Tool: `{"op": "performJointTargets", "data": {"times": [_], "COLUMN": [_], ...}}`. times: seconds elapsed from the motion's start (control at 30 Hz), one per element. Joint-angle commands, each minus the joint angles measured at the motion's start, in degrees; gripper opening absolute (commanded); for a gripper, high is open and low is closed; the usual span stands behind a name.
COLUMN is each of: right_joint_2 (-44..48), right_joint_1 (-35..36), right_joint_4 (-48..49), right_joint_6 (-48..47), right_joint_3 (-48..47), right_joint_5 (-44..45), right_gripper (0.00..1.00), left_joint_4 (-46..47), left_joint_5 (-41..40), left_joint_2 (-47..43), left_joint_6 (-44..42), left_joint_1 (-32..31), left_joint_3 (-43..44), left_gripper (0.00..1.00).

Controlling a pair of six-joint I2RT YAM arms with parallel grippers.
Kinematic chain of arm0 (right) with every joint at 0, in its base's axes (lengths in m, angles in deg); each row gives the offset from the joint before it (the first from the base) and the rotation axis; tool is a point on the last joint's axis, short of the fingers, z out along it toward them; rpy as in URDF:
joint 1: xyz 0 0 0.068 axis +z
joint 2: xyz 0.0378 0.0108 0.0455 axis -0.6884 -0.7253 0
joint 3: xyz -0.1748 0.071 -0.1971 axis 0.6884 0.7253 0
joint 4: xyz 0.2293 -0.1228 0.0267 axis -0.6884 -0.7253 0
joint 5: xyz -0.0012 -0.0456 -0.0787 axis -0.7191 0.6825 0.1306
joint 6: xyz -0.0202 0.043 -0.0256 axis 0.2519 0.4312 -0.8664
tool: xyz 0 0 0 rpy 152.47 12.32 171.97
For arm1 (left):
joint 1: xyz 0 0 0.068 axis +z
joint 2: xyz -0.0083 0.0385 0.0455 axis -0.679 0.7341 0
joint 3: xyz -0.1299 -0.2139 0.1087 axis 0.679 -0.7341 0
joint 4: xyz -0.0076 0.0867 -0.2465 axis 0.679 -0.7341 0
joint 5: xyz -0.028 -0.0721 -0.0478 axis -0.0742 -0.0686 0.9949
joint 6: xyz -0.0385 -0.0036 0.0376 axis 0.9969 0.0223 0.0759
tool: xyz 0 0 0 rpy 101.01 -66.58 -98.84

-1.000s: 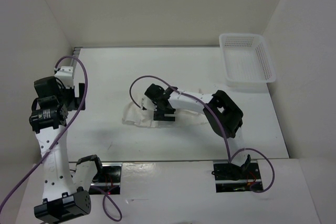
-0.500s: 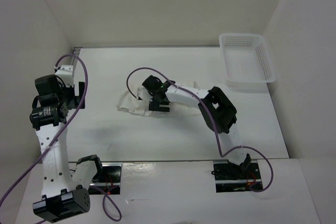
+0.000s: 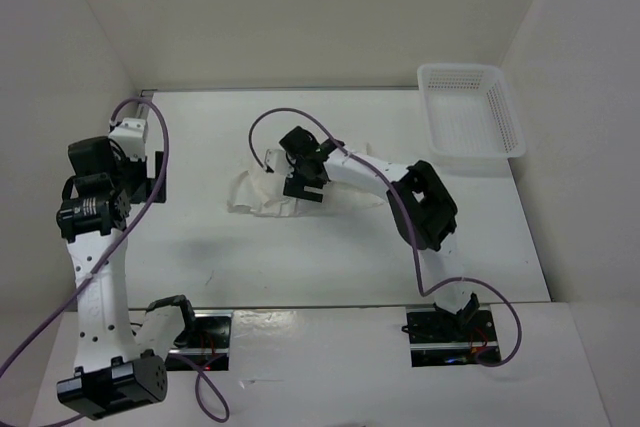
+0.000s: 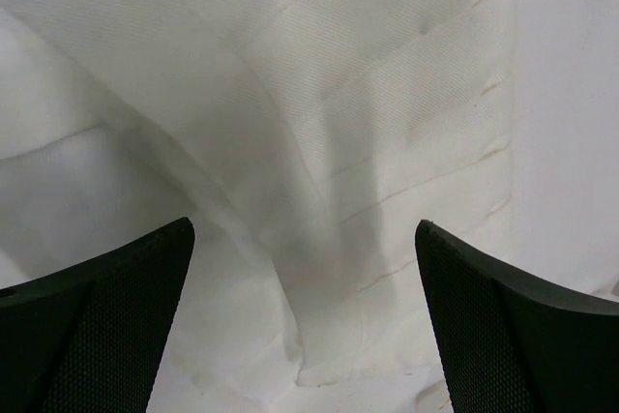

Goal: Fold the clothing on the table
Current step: Fold the skirt

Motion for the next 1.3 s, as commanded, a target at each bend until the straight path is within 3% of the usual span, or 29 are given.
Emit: {"op": "performJointTargets", "data": {"times": [0.0,0.2,0.33,0.53,0.63,0.83,1.27], "right_joint_2": [9.8,23.0,28.5,36.2,38.0,39.7,40.2], "right_joint_1": [-0.1,-4.4,-11.5,-22.1,-24.2,-25.9,-27.6], "right_joint_4": [-2.8,-4.0,-1.0,3.5,3.5,3.0,0.8], "right_joint_6": [4.4,6.3,8.2,12.0,12.7,14.0,14.5], "right_joint_3": [-4.2,-0.9,8.1,19.9,23.0,25.1,25.1], "right_joint_5": [-5.6,-11.7,-11.0,-12.3,-13.6,-15.2,-17.6], "right_gripper": [0.99,0.99,0.99,0.99,0.99,0.99,0.99], "left_joint_4": [1.3,-1.9,-2.5,-1.3,-0.1,3.1,7.6], "left_joint_5": [4.9,16.1,21.7,21.7,23.0,27.4,28.1], "left_joint_2": [1.4,9.4,18.7,36.6,44.0,54.6,65.7], "left_joint_6": [-0.9,-2.8,-2.8,0.8,2.2,3.5,7.4], "left_joint_1": [-0.3,-0.9,-3.8,-11.9,-14.1,-15.5,-16.1], "left_joint_3": [4.5,8.2,8.2,11.0,14.7,19.2,21.2], "left_gripper": [1.0,1.0,0.98,0.87,0.82,0.82,0.82]}}
